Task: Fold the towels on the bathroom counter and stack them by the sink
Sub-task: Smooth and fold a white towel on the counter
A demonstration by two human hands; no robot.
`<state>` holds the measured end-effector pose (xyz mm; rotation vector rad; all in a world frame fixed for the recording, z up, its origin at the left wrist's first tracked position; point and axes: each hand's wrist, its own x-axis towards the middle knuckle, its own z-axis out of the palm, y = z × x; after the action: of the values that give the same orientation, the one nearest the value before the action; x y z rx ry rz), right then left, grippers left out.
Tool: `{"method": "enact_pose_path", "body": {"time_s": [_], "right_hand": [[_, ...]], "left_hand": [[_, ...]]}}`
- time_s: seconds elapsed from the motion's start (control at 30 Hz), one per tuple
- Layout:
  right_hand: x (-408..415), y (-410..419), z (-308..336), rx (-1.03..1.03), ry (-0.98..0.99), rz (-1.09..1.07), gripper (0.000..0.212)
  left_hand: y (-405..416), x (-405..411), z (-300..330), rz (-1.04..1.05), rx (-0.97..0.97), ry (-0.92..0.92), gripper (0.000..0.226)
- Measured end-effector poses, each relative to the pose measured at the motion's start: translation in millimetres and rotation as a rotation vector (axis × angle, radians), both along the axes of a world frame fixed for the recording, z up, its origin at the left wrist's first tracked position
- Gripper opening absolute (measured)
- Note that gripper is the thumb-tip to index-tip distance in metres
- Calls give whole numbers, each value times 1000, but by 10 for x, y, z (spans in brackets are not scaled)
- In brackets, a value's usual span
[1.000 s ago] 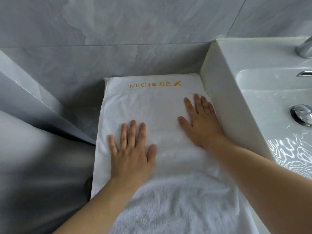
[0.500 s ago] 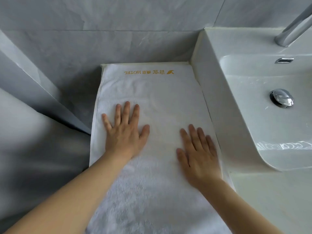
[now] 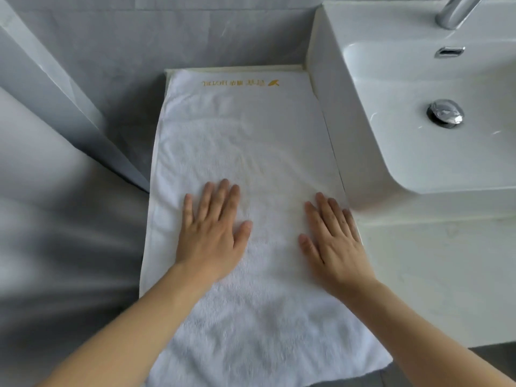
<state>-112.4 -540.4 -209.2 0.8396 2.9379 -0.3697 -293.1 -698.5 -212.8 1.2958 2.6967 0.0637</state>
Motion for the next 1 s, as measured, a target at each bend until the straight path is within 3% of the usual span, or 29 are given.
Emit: {"method": "enact_pose_path", "body": {"time_s": [0.13,0.2,0.3,0.37,0.5,0.6,0.7,0.83,1.0], "right_hand": [[421,-129,91,-53,157,-215,65],[599,-203,109,-61,114,-391,62],[700,-240,142,-162,67,-601,50],[714,-201,171,-320,56,-668,34],[743,-148,218,-324,-24,-570,32],[792,-147,251,-268,58,-536,33],[858,-204,287,-393,179,-590,31],[1115,-304,377,-778,355,-708,33],[1682,-543,341,-887,335,-665,9]], "left_hand": [[-269,48,56,167,33,0,66],[-494,114,125,391,95,-18,68],[-951,303,223,835,166,-234,73],[-1141,450,214,979,150,-399,68],[-1239,565,150,946,244,-346,59],[-1272,564,97,911,314,-291,54],[-1276,582,78,885,393,-275,48],[-1404,655,-16,975,499,-452,49],[-1762,937,-211,1081,628,-751,60]]}}
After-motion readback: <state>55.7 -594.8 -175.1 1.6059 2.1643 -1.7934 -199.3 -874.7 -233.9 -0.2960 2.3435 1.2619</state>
